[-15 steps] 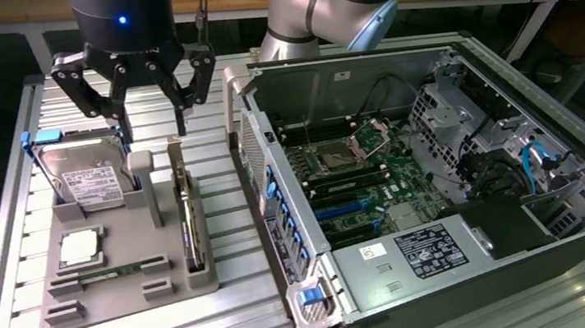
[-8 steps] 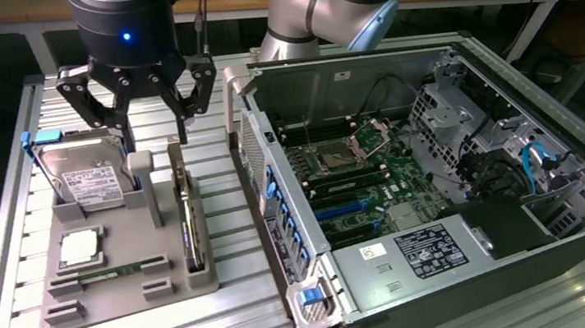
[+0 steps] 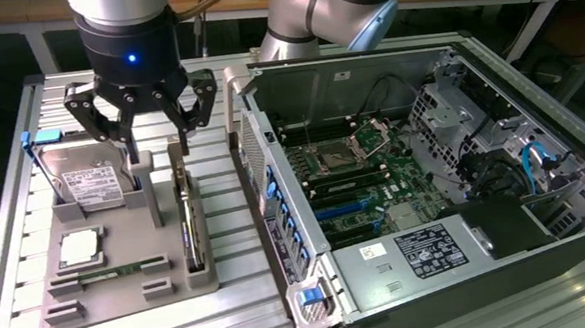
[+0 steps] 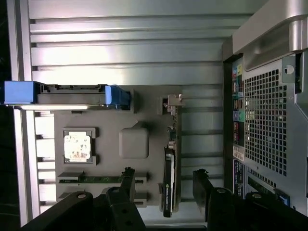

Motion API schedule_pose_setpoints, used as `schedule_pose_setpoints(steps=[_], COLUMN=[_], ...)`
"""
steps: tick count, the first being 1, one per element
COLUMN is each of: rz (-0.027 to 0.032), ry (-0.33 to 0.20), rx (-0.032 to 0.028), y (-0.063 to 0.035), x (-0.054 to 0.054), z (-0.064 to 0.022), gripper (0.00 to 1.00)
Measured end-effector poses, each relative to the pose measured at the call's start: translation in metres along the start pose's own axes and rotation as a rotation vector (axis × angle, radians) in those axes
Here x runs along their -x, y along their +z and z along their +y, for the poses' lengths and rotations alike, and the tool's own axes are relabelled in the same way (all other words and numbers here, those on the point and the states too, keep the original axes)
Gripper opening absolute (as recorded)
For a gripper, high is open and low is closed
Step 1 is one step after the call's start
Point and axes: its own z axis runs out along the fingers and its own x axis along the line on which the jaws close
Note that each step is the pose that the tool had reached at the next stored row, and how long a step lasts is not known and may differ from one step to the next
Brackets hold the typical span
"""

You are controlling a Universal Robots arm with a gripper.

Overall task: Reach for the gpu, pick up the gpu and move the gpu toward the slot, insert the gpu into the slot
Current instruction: 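Pick up the gpu and move the gpu toward the slot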

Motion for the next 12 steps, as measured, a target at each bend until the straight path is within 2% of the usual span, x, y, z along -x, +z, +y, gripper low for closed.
schedule_pose_setpoints(steps=[8,12], rz=[-0.0001,0.0001], ry=[0.000,0.000], rx=[0.0001,-0.0005], y=[0.0162,0.0230], x=[0.000,0.000], z=[-0.0007,-0.0045], gripper=[0.60,0.60])
